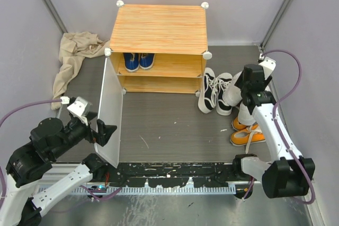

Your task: Place and organize the shoes in the shoe cabinet

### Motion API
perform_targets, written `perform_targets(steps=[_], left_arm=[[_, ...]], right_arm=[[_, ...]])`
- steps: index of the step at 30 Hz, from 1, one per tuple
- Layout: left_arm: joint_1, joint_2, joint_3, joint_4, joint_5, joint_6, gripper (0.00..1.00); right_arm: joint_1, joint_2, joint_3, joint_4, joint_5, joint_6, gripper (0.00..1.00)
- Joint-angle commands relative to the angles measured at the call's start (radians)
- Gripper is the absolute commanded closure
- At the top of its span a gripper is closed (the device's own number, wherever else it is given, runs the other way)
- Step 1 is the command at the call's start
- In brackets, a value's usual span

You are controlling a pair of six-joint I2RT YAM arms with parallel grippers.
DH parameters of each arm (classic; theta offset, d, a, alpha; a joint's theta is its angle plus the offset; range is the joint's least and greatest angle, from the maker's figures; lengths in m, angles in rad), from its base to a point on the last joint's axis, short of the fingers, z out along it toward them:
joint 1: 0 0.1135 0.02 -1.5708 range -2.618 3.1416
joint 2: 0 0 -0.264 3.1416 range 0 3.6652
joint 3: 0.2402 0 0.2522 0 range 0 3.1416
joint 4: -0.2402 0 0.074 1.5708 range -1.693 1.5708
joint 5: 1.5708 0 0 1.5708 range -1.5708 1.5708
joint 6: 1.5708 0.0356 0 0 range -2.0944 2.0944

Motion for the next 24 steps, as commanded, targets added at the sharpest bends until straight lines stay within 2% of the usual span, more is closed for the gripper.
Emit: perform_targets(steps=[1,10,17,24], left_arm=[[-0.002,0.021,0.004,0.039,0.001,0.008,0.02],[-0.001,0.025,-0.020,0.047,-0.012,0.018,0.02],[-0.002,0.029,-0.030,0.042,-0.017,0.014,0.02],[-0.002,0.034,-0.046,0.055,-0.022,0.015,0.02]], right_arm=[[-0.089,0.051,-0.006,0.079,-0.125,0.028,0.36],[-0.189,0.132,-0.110,0.178,-0.267,0.037,0.41],[-0.198,0.167,-0.179,0.214,-0.296,0.043,0.40],[-0.198,-0.003,-0.171,0.129,-0.291,0.053,0.38]])
